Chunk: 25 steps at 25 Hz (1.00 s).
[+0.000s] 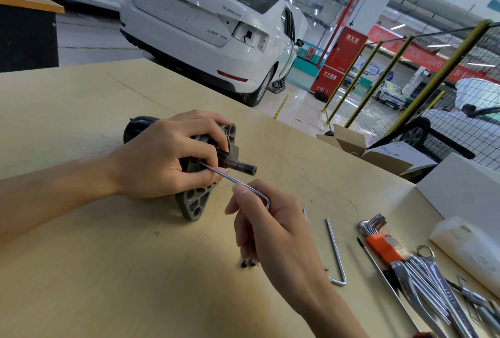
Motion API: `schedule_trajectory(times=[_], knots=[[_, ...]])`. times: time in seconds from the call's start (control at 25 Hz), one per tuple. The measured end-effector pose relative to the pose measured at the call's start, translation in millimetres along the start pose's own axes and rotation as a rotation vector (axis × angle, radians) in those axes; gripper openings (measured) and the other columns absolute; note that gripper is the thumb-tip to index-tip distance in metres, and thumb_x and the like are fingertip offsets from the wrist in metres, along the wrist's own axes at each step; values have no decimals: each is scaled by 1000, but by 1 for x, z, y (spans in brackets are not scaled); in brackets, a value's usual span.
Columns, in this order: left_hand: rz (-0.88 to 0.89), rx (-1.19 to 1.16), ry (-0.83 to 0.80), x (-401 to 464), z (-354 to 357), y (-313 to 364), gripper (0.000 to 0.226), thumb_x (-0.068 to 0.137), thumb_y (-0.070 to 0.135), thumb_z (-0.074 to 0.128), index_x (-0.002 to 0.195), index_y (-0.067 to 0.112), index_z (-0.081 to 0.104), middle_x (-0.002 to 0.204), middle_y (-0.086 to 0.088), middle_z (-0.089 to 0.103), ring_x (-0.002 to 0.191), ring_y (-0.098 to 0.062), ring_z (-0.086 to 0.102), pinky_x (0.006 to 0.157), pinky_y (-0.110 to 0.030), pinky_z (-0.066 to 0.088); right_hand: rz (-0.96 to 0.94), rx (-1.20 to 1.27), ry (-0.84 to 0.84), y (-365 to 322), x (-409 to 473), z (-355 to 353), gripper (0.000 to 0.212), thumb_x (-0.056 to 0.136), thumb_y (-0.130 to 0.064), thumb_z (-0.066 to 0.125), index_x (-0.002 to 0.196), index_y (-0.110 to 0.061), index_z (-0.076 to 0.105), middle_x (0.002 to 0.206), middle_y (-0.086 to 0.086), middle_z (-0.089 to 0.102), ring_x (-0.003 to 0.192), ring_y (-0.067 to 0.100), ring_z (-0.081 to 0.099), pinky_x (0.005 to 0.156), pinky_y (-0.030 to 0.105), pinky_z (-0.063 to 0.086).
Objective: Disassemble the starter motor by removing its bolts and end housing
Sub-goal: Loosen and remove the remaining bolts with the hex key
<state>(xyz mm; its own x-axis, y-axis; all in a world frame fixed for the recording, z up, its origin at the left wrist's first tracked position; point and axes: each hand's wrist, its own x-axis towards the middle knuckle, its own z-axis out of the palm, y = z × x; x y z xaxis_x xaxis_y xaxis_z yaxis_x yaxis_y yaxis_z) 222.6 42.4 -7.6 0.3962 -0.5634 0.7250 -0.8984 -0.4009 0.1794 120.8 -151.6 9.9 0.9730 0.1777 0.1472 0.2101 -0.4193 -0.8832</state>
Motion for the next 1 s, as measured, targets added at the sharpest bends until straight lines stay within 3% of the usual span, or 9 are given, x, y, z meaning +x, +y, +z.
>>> schedule_trajectory(times=[0.44,1.0], knots=[[2,-12,5,0,1,0,22,87,33,63,77,17,74,108,2,66,132,-20,51,104,-38,45,2,-4,-12,0,0,0,33,99,-35,48,74,-20,63,51,-3,55,46,10,50,46,19,39],[-10,-7,-10,0,-1,1,24,87,33,62,77,16,74,109,1,66,132,-21,50,103,-42,47,0,-25,-13,1,-1,1,32,99,-36,48,76,-19,63,52,-3,55,46,9,51,47,20,40]])
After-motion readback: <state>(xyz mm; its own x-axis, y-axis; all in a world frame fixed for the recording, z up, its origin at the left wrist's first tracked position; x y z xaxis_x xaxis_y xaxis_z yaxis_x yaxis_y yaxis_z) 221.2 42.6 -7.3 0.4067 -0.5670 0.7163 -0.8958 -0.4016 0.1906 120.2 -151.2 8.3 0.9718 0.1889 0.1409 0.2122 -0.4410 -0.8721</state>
